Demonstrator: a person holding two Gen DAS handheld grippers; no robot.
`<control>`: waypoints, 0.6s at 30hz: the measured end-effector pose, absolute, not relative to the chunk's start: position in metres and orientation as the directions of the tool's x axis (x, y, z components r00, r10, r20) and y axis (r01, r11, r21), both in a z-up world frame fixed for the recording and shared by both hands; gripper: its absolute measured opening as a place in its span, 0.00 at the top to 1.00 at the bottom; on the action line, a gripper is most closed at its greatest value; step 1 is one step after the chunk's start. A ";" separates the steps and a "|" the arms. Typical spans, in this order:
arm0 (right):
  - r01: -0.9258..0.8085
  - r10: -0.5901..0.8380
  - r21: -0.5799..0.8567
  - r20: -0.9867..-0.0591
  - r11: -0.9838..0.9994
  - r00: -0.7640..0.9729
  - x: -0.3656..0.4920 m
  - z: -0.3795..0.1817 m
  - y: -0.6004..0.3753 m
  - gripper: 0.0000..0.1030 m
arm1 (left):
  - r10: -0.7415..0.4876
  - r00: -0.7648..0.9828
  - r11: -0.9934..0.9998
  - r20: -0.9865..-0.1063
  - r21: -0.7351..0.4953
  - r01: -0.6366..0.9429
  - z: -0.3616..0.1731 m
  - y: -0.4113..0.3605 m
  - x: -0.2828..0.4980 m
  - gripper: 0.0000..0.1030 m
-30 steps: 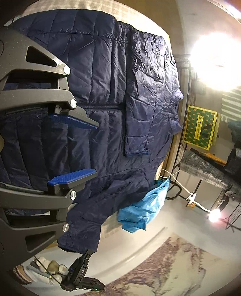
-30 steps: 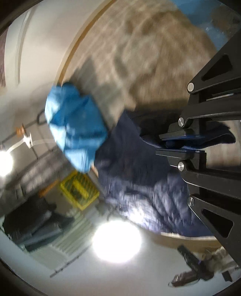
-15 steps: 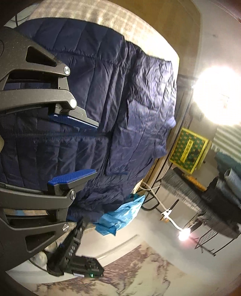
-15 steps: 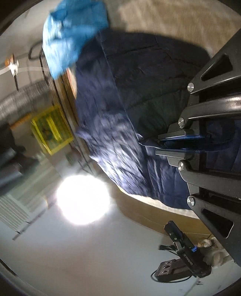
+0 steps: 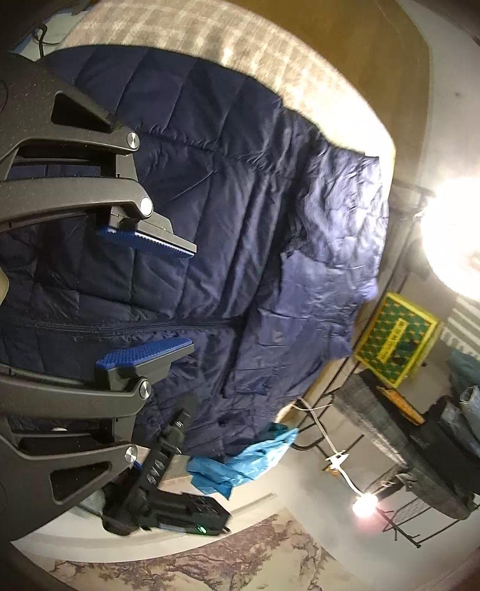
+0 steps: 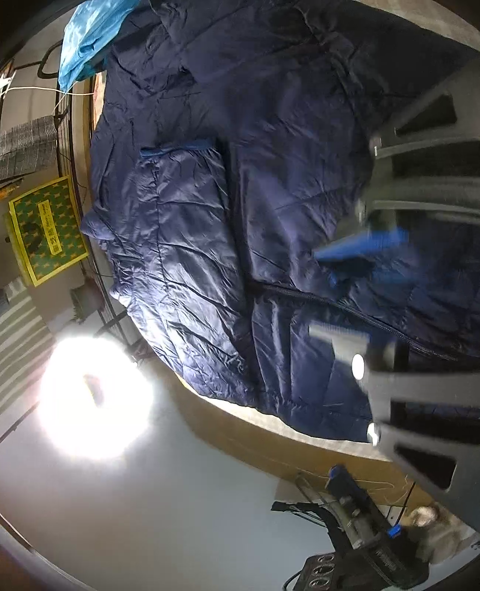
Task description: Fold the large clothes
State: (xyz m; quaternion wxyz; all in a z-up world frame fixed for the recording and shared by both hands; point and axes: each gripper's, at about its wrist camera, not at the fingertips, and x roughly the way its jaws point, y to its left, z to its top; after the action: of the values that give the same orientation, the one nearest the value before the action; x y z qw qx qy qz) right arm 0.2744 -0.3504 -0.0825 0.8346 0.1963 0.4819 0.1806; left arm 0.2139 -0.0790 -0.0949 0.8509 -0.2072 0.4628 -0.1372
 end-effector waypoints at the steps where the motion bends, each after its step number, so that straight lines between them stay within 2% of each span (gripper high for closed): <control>1: -0.113 0.495 0.508 -0.727 0.854 0.476 0.274 -0.081 -0.354 0.55 | -0.436 0.520 0.873 -0.735 -0.485 0.045 -0.099 -0.085 0.215 0.56; 9: -0.079 0.453 0.507 -0.677 0.858 0.580 0.256 -0.039 -0.399 0.53 | -0.533 0.352 0.840 -0.769 -0.532 0.108 -0.137 -0.151 0.228 0.56; 18: -0.001 0.375 0.513 -0.626 0.858 0.684 0.229 -0.004 -0.470 0.53 | -0.581 0.260 0.796 -0.772 -0.605 -0.016 -0.183 -0.193 0.254 0.55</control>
State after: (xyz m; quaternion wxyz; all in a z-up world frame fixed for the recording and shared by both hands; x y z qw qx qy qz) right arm 0.2292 -0.4697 -0.0042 0.8845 0.2441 0.3832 0.1061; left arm 0.2544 -0.1930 -0.1828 0.7505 -0.2580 0.5787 -0.1880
